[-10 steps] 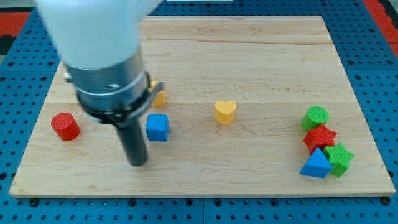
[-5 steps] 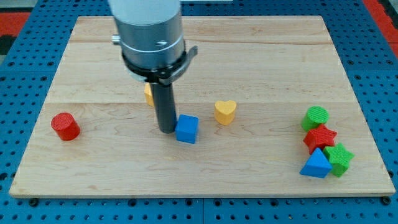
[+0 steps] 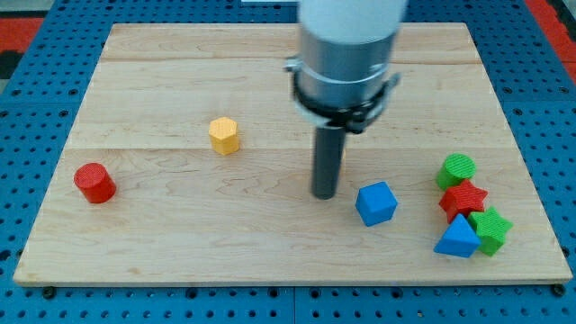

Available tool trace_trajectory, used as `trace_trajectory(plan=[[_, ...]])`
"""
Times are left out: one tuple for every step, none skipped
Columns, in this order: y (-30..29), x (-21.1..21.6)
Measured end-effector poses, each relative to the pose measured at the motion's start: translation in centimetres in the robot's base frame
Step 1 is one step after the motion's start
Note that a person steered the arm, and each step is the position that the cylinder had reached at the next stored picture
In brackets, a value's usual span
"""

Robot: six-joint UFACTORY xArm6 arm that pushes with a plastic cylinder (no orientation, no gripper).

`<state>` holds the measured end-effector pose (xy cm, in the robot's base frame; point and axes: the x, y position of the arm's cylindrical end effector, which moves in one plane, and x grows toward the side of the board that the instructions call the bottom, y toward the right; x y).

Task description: Move the blue cube left to the red star

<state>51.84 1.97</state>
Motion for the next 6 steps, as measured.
trace_trajectory(plan=[[-0.9, 1.5], [3.6, 1.5], [5.2, 1.5], [6.3, 1.5], [8.4, 1.5], [10.3, 1.5]])
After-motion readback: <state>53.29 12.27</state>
